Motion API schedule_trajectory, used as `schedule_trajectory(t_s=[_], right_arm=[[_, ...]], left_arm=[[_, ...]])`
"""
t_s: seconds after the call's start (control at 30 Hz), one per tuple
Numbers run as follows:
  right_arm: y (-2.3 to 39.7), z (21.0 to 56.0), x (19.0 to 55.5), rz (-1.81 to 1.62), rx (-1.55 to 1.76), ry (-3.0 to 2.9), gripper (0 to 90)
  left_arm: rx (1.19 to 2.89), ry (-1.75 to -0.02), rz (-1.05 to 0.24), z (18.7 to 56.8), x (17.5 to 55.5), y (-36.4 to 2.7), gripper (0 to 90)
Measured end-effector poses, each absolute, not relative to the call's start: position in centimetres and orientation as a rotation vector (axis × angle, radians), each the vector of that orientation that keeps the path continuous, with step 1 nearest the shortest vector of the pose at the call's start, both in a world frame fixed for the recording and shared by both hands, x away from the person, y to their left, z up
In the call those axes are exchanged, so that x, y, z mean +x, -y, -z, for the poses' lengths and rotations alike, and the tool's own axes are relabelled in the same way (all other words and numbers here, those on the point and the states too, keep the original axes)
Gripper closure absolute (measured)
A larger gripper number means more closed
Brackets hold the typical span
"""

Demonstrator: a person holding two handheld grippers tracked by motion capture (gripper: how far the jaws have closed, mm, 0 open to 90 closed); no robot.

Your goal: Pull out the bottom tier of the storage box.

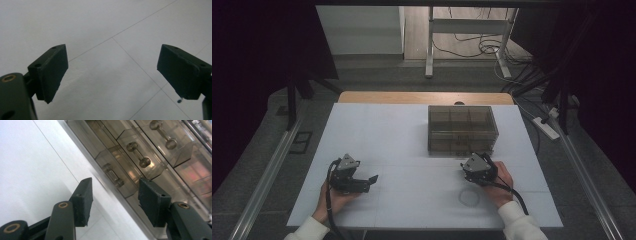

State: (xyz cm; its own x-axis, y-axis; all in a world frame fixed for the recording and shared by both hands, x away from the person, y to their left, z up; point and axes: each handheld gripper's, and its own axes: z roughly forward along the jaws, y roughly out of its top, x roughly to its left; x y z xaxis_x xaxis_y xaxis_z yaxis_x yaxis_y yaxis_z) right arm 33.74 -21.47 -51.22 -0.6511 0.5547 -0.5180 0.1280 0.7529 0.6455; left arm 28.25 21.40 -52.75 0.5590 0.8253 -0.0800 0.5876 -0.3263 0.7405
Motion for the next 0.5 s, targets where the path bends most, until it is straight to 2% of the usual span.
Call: schedule_trajectory(t_s=[0.5], right_arm=[[24.9,50.5,33.7,-1.043,0.762,-2.284,36.2]], left_arm=[[2.040,-1.125,-0.413,52.6,28.2,-21.3,10.9]])
